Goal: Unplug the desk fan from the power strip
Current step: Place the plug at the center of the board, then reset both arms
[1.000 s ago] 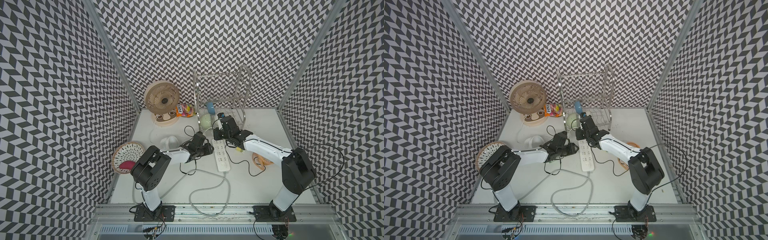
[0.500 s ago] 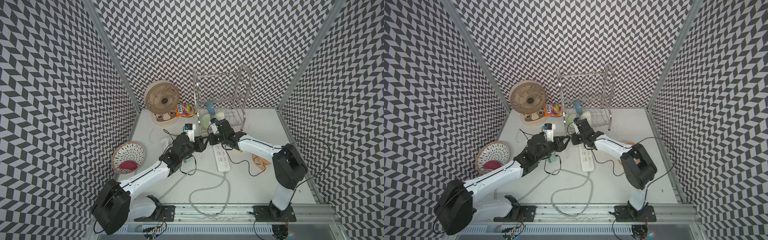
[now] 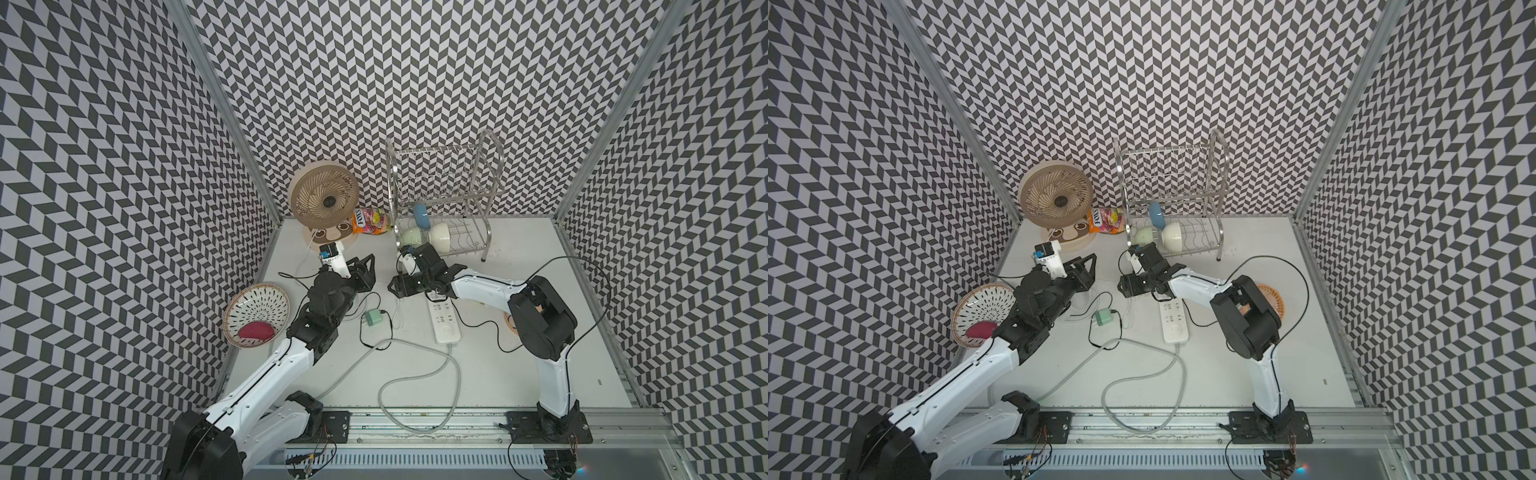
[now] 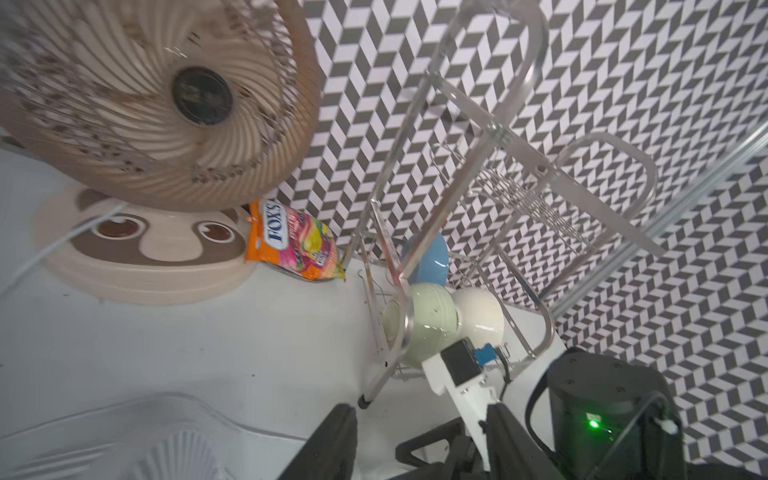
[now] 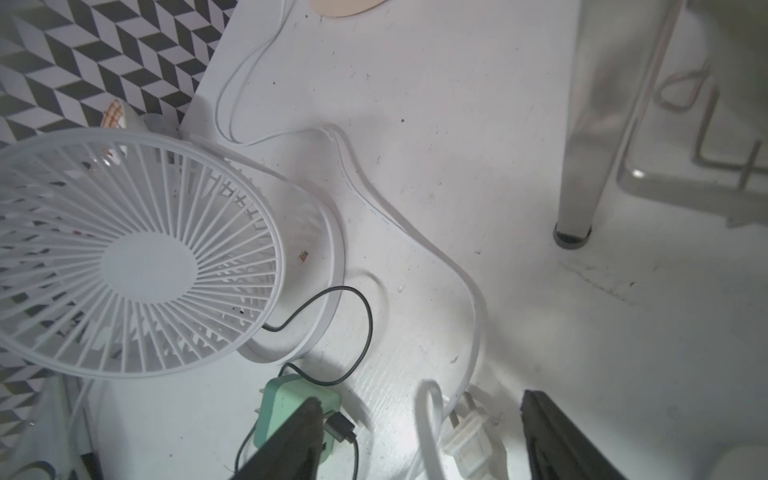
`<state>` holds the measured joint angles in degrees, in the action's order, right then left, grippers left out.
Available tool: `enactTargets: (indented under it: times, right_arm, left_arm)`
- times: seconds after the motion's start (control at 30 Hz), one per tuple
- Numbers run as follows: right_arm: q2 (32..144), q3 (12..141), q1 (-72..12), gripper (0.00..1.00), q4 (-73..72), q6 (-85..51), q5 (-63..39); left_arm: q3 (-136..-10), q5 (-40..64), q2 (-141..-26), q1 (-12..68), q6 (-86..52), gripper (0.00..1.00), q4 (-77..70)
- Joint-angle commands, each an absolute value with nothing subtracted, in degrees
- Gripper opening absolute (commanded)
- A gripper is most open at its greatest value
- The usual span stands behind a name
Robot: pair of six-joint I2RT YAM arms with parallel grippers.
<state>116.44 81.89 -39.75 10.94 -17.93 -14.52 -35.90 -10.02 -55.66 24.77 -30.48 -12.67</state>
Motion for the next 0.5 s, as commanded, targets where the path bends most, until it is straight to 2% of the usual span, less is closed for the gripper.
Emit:
enactTargets:
  times: [0.0,0.13,0.2,0.37,0.47]
  right_arm:
    - [108.85,82.00,-38.05,0.86,11.88,-15.52,-8.35]
    - [96.24,74.28,-32.07,0.99,12.22,-15.21,-0.93]
    - [89.88,69.63,-26.17,1.00,11.81,-15.96,2.08]
    - [80.14,59.26,-11.43,1.00,8.49,-19.58,8.31]
    - [75.91,51.82,-2.59,1.00,2.58,-21.20,6.49]
  left_arm:
    - [-33.54,-16.77,-52.71,22.15,-28.47,0.70,-7.45]
    - [-31.07,-19.84,-50.87,17.31,-28.14,0.89,-5.28]
    - [-30.86,-21.24,-51.86,14.39,-28.03,0.99,-4.33]
    - [-32.67,-26.46,-58.23,10.00,-25.97,1.00,-4.58]
    - [-33.54,-28.47,-60.57,6.97,-24.52,1.00,-6.31]
